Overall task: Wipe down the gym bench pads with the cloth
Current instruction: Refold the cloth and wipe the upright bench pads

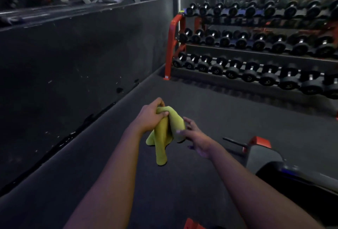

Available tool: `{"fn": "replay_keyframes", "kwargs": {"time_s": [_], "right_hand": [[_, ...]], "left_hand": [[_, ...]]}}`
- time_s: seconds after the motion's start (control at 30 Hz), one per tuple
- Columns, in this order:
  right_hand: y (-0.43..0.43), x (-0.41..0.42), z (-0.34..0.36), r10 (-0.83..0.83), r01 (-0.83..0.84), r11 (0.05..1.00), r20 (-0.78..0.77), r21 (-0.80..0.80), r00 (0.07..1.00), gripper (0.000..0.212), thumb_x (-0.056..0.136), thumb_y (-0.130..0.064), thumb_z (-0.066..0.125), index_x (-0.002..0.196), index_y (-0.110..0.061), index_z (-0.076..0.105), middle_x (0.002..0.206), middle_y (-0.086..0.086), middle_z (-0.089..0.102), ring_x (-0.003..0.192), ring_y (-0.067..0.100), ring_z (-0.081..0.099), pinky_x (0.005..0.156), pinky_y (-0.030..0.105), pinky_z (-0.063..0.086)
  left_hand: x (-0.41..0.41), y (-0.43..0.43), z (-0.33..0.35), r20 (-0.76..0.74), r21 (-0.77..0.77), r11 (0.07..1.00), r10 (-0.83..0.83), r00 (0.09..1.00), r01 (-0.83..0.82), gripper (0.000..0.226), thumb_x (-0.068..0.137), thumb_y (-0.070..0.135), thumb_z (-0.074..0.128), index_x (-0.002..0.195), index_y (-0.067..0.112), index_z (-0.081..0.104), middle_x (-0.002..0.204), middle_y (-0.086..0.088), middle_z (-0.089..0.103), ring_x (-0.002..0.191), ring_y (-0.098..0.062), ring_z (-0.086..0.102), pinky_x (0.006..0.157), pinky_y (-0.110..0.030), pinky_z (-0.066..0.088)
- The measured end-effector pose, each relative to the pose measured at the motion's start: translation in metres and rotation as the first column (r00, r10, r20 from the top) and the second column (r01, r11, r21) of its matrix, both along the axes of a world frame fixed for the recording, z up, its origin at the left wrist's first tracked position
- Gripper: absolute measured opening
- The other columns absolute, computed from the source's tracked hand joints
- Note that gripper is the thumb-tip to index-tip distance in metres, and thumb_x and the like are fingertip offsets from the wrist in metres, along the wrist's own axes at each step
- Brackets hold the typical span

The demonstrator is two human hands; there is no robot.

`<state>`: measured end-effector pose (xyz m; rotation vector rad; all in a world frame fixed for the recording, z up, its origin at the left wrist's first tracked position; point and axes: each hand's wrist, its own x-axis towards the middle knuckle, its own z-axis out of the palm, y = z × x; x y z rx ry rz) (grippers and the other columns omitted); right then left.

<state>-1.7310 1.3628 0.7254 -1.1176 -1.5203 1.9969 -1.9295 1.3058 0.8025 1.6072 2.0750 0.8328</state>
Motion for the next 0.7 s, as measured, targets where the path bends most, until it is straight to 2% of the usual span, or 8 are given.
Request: {"fn": "replay_keyframes", "kwargs": {"time_s": [0.1, 0.17, 0.23, 0.33, 0.43, 0.5, 0.6, 0.7], "right_hand": [[0.051, -0.024, -0.009, -0.032, 0.032, 0.998, -0.006, 0.049, 0.999, 0.084, 0.073, -0.022, 0.084, 0.142, -0.042, 0.039, 0.120, 0.001, 0.063, 0.098, 0.017, 0.063, 0.068, 0.032, 0.037], [0.081, -0.037, -0.011, -0.132, 0.134, 0.989, -0.025, 0.070, 0.991, 0.063, 0.083, -0.005, 0.077, 0.133, -0.032, 0.051, 0.100, 0.003, 0.064, 0.083, 0.015, 0.059, 0.062, 0.027, 0.040], [0.124, -0.048, -0.016, -0.218, 0.221, 0.969, -0.039, 0.112, 0.975, 0.041, 0.086, 0.001, 0.071, 0.115, -0.027, 0.062, 0.085, -0.002, 0.063, 0.074, 0.012, 0.055, 0.057, 0.024, 0.041], [0.196, -0.058, -0.020, -0.292, 0.297, 0.937, -0.056, 0.186, 0.955, 0.037, 0.085, 0.009, 0.070, 0.101, -0.024, 0.070, 0.086, 0.001, 0.066, 0.076, 0.013, 0.057, 0.061, 0.025, 0.044], [0.277, -0.067, -0.026, -0.306, 0.304, 0.921, -0.030, 0.245, 0.952, 0.041, 0.079, 0.015, 0.072, 0.106, -0.017, 0.074, 0.089, 0.004, 0.070, 0.076, 0.009, 0.061, 0.065, 0.021, 0.048], [0.328, -0.068, -0.030, -0.316, 0.297, 0.918, 0.030, 0.264, 0.948, 0.044, 0.073, 0.018, 0.075, 0.107, -0.012, 0.075, 0.073, -0.008, 0.065, 0.063, 0.000, 0.057, 0.059, 0.014, 0.047], [0.401, -0.059, -0.036, -0.338, 0.297, 0.918, 0.129, 0.263, 0.932, 0.038, 0.072, 0.012, 0.081, 0.099, -0.015, 0.076, 0.053, -0.018, 0.046, 0.060, 0.005, 0.048, 0.063, 0.016, 0.047], [0.459, -0.045, -0.039, -0.452, 0.395, 0.869, 0.151, 0.299, 0.879, 0.030, 0.075, 0.006, 0.083, 0.098, -0.011, 0.075, 0.071, -0.003, 0.050, 0.073, 0.014, 0.050, 0.071, 0.025, 0.047]], "left_hand": [[-0.019, 0.060, 0.010, -0.024, -0.007, 0.999, -0.036, 0.999, 0.036, 0.014, 0.092, 0.039, 0.062, 0.096, 0.031, 0.051, 0.088, -0.003, 0.061, 0.075, -0.014, 0.059, 0.055, -0.027, 0.038], [-0.034, 0.090, 0.017, -0.046, -0.004, 0.999, -0.051, 0.998, 0.051, 0.016, 0.090, 0.040, 0.065, 0.097, 0.032, 0.053, 0.091, -0.001, 0.061, 0.079, -0.013, 0.059, 0.056, -0.026, 0.039], [-0.056, 0.130, 0.016, -0.080, -0.027, 0.997, -0.069, 0.994, 0.067, 0.018, 0.088, 0.036, 0.070, 0.099, 0.032, 0.056, 0.095, 0.003, 0.061, 0.084, -0.011, 0.059, 0.057, -0.024, 0.040], [-0.090, 0.195, 0.004, -0.158, -0.115, 0.990, -0.094, 0.983, 0.076, 0.020, 0.086, 0.031, 0.073, 0.103, 0.028, 0.061, 0.104, 0.003, 0.062, 0.091, -0.012, 0.059, 0.062, -0.021, 0.039], [-0.113, 0.272, -0.019, -0.210, -0.187, 0.978, -0.133, 0.969, 0.094, 0.018, 0.087, 0.032, 0.073, 0.098, 0.027, 0.059, 0.102, 0.002, 0.061, 0.081, -0.005, 0.054, 0.056, -0.015, 0.033], [-0.121, 0.324, -0.032, -0.199, -0.213, 0.970, -0.157, 0.967, 0.114, 0.020, 0.087, 0.034, 0.073, 0.094, 0.026, 0.057, 0.097, 0.004, 0.060, 0.077, -0.001, 0.052, 0.054, -0.016, 0.033], [-0.127, 0.412, -0.045, -0.179, -0.247, 0.952, -0.229, 0.957, 0.181, 0.023, 0.087, 0.038, 0.073, 0.090, 0.022, 0.056, 0.091, 0.005, 0.060, 0.077, -0.004, 0.054, 0.055, -0.020, 0.036], [-0.119, 0.493, -0.051, -0.129, -0.260, 0.919, -0.336, 0.933, 0.296, 0.026, 0.089, 0.040, 0.070, 0.083, 0.021, 0.053, 0.084, 0.003, 0.062, 0.074, -0.009, 0.057, 0.056, -0.024, 0.038]]}}
